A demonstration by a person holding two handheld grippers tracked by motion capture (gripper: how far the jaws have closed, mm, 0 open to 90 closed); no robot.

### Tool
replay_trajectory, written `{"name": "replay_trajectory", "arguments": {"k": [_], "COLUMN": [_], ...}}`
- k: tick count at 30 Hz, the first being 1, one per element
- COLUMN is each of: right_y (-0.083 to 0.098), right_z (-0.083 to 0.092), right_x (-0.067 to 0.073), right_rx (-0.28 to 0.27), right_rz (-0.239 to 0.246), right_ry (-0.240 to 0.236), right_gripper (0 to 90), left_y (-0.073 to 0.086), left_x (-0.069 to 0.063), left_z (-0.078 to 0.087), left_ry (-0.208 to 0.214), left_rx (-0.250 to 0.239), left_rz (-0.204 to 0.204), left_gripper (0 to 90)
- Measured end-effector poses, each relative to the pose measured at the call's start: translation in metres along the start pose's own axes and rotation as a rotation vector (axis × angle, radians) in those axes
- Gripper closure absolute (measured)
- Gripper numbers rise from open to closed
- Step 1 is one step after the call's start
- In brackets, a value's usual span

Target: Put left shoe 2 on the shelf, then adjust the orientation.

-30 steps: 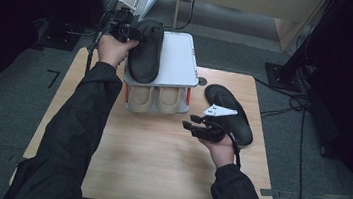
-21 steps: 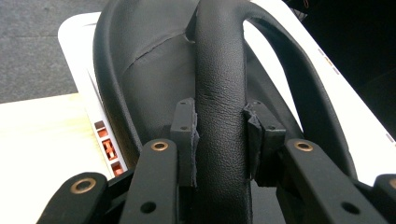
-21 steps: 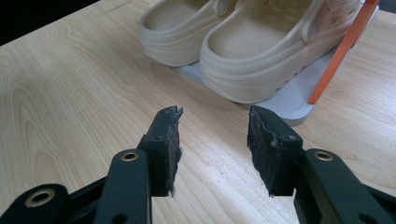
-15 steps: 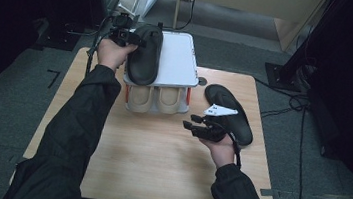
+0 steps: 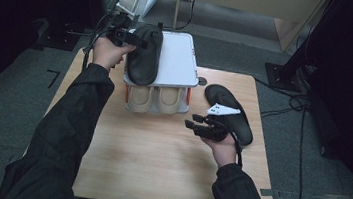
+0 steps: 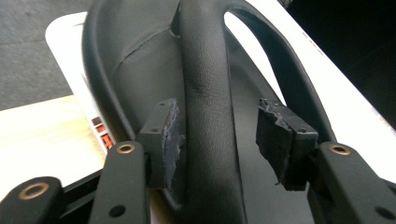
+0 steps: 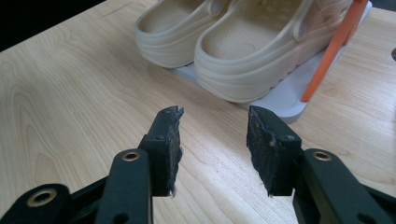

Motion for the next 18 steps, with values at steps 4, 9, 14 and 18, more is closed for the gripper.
{"name": "replay_trajectory", "arguments": {"k": [4, 9, 14, 18], "right_y": [-0.001, -0.003, -0.003, -0.004], "right_z": [0.007, 0.015, 0.021, 0.026], "right_x": [-0.006, -0.018, -0.030, -0.038], "right_rx": [0.000, -0.015, -0.013, -0.029], "right_rz": [-0.004, -0.036, -0.039, -0.026], "right_ry": [0.013, 0.036, 0.055, 0.073], "right_gripper": [55.5, 56.0, 56.8, 56.8], "left_y": [0.001, 0.004, 0.011, 0.016], "left_x": [-0.001, -0.001, 0.004, 0.007], "left_z": [0.012, 0.028, 0.038, 0.049], "left_ry": [0.023, 0.036, 0.028, 0.035], "left_rx": [-0.002, -0.018, -0.002, -0.015], "left_rz": [-0.019, -0.045, -0.061, -0.066], "left_gripper": [44.8, 43.8, 43.7, 43.6]}}
Point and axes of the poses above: each handheld gripper's, and its own axes: z roughly backward along the jaws, y roughly out of its underside, x roughly to its left, the point moved 9 cm from there along -z, roughly forward along the jaws, and after that the axes turned 14 degrees about -x, right-handed, at the moved point
